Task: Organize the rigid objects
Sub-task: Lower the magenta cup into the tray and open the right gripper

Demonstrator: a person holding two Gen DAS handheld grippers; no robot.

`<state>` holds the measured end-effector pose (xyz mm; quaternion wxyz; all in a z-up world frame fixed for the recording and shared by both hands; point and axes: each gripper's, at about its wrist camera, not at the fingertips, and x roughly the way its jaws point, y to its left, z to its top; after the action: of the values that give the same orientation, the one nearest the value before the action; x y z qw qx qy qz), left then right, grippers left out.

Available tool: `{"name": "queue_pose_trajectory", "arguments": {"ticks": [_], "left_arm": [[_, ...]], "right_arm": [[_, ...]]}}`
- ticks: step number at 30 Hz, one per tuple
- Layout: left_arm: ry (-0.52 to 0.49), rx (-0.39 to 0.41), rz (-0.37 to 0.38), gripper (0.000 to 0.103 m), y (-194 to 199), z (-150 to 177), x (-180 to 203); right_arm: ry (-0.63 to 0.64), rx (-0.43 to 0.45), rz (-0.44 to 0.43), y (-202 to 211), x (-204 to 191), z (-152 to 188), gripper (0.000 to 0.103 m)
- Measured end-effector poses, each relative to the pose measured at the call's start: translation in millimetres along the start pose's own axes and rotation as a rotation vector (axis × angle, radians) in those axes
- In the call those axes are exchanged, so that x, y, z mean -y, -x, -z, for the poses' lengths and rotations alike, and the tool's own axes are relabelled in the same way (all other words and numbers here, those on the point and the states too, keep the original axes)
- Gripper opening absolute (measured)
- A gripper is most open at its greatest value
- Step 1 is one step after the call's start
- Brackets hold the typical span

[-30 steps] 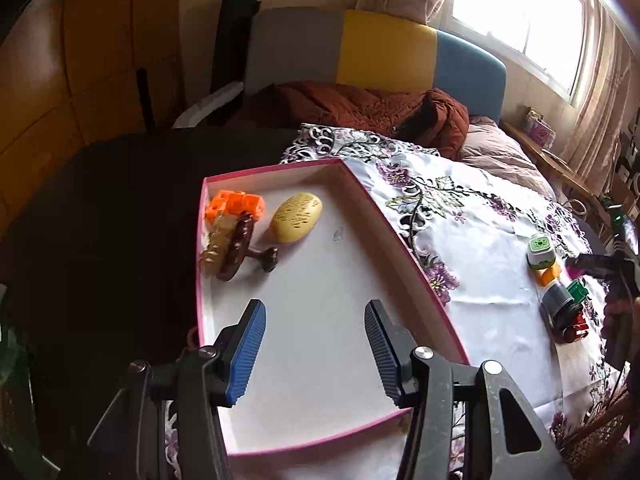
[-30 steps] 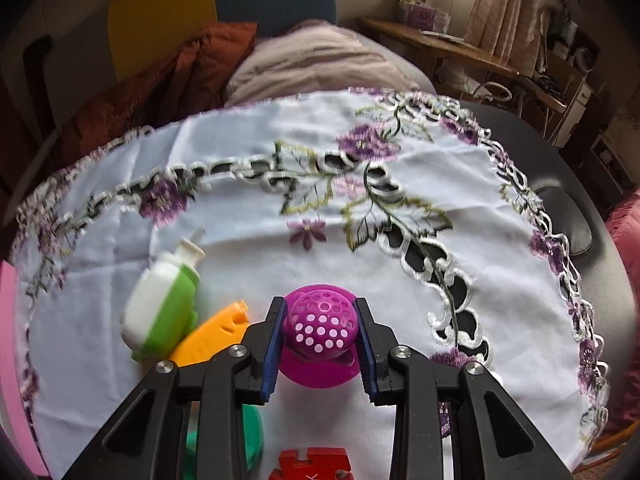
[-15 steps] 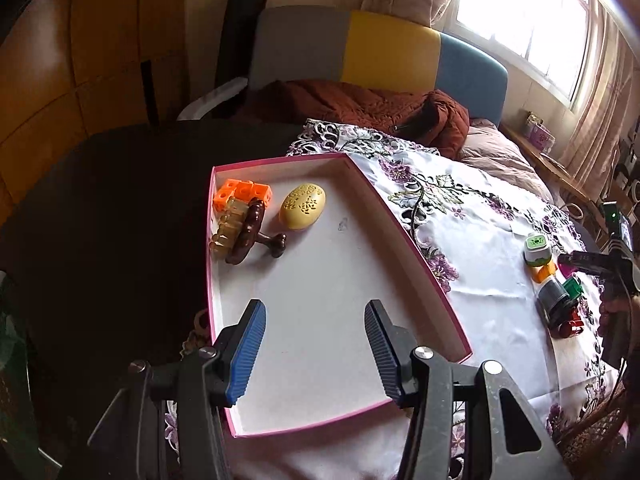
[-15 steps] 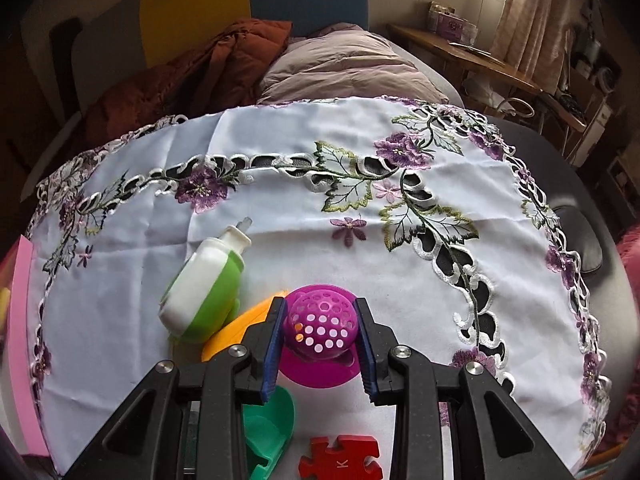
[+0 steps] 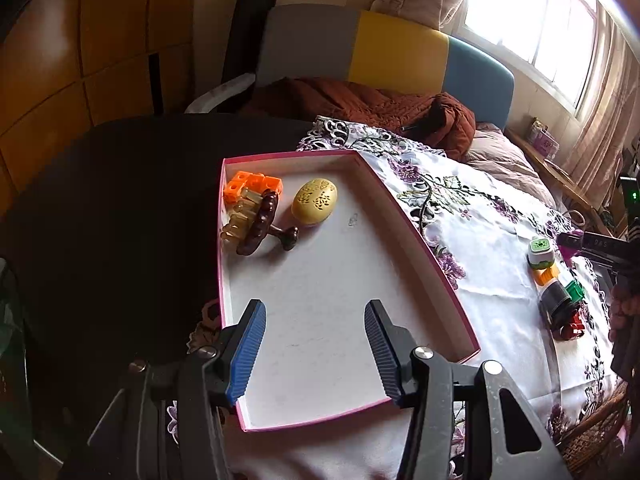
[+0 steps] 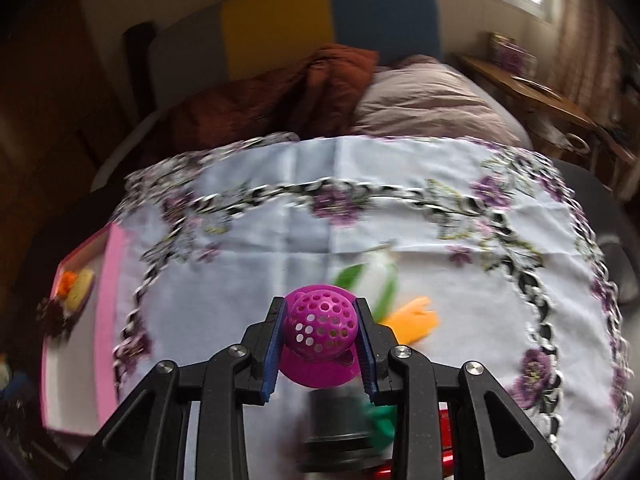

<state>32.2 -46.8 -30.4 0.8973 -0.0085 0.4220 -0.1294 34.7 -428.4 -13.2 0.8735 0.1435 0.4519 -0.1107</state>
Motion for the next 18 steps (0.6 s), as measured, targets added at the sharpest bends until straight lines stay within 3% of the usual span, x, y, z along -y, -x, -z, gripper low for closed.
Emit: {"name": "queue_pose_trajectory", "arguments": {"ticks": [13, 18], "left_arm": [[0.038, 0.010, -0.006, 0.052, 4, 2, -16], [0.059, 0.009, -0.018, 0.052, 5, 3, -25]], "right_arm": [[0.317, -0.059, -0.271, -4, -165, 29, 0.033], [0.435, -0.077, -0.309, -9, -216, 40, 0.033]]}}
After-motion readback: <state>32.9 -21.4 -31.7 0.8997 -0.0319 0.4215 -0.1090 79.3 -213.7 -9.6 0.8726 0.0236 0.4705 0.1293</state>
